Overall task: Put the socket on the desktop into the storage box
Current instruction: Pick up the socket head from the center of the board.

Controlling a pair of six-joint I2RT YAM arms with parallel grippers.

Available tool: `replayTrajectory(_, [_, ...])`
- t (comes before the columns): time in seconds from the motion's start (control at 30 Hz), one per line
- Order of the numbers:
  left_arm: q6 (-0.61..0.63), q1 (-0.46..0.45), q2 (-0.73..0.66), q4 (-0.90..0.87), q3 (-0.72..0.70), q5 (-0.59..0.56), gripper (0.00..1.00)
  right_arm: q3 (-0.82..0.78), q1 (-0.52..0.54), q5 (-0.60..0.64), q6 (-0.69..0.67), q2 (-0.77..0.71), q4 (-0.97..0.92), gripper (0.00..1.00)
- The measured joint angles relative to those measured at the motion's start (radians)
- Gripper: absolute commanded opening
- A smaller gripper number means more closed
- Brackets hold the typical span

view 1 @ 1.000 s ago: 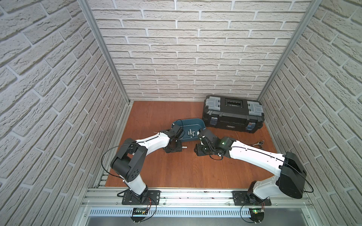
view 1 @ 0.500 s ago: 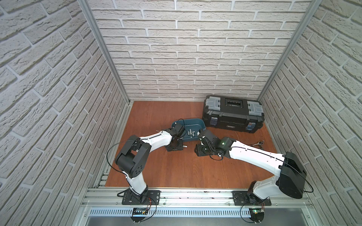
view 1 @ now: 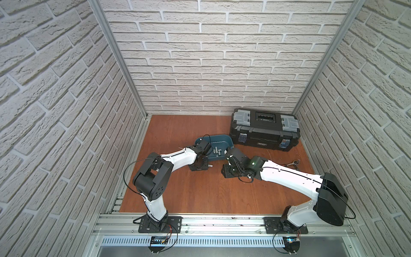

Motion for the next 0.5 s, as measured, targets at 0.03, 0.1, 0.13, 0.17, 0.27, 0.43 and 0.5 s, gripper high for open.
replayTrajectory(0.03, [0.0, -0.001, 0.0, 0.0, 0.0, 0.0, 0.44, 0.0, 0.0, 0.001, 0.0, 0.0, 0.0, 0.43])
replayTrajectory(0.1, [0.001, -0.005, 0.0, 0.0, 0.0, 0.0, 0.4, 0.0, 0.0, 0.004, 0.001, 0.0, 0.0, 0.43])
replayTrajectory(0.13, [0.001, -0.006, 0.0, 0.0, 0.0, 0.001, 0.38, -0.002, 0.0, 0.004, 0.002, 0.0, 0.001, 0.43])
replayTrajectory(0.17, [0.001, -0.009, 0.001, 0.0, 0.0, 0.0, 0.37, -0.004, 0.0, 0.005, 0.002, -0.001, 0.0, 0.43])
replayTrajectory(0.27, [0.001, -0.012, 0.001, -0.001, 0.0, 0.002, 0.34, -0.011, 0.0, 0.006, 0.004, -0.001, 0.0, 0.43])
replayTrajectory(0.43, [0.002, -0.017, 0.001, -0.001, 0.0, 0.002, 0.29, -0.016, 0.0, 0.011, 0.011, -0.001, 0.0, 0.43])
replayTrajectory(0.5, [0.002, -0.018, 0.0, -0.002, 0.0, 0.002, 0.29, -0.016, 0.0, 0.012, 0.015, -0.001, 0.0, 0.43])
